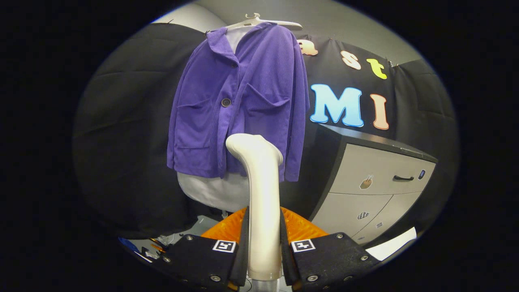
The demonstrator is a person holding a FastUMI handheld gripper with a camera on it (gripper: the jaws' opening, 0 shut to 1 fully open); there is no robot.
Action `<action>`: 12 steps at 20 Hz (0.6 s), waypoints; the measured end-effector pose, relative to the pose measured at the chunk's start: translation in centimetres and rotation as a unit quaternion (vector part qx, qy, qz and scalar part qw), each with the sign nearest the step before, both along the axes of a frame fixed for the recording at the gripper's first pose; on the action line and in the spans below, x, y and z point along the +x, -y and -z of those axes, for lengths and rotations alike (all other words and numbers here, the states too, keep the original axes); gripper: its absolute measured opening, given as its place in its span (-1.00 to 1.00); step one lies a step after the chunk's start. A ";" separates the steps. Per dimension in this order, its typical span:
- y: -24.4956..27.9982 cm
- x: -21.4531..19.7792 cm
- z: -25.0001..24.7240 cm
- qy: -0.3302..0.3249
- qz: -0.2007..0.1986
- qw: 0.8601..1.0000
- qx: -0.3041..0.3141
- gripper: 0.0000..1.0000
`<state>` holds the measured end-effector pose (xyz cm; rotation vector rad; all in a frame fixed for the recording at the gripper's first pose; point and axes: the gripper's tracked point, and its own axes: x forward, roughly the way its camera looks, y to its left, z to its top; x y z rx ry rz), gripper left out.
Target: Iron the clothes twice with a garment steamer, once on the left side and once on the right side.
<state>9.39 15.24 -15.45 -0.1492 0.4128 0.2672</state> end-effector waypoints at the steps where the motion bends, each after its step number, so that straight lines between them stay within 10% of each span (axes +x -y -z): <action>1: -0.4 -0.1 -1.3 0.011 -0.004 1.000 0.007 -0.29; 12: -5.1 1.6 -17.1 0.147 -0.048 0.985 0.073 -0.30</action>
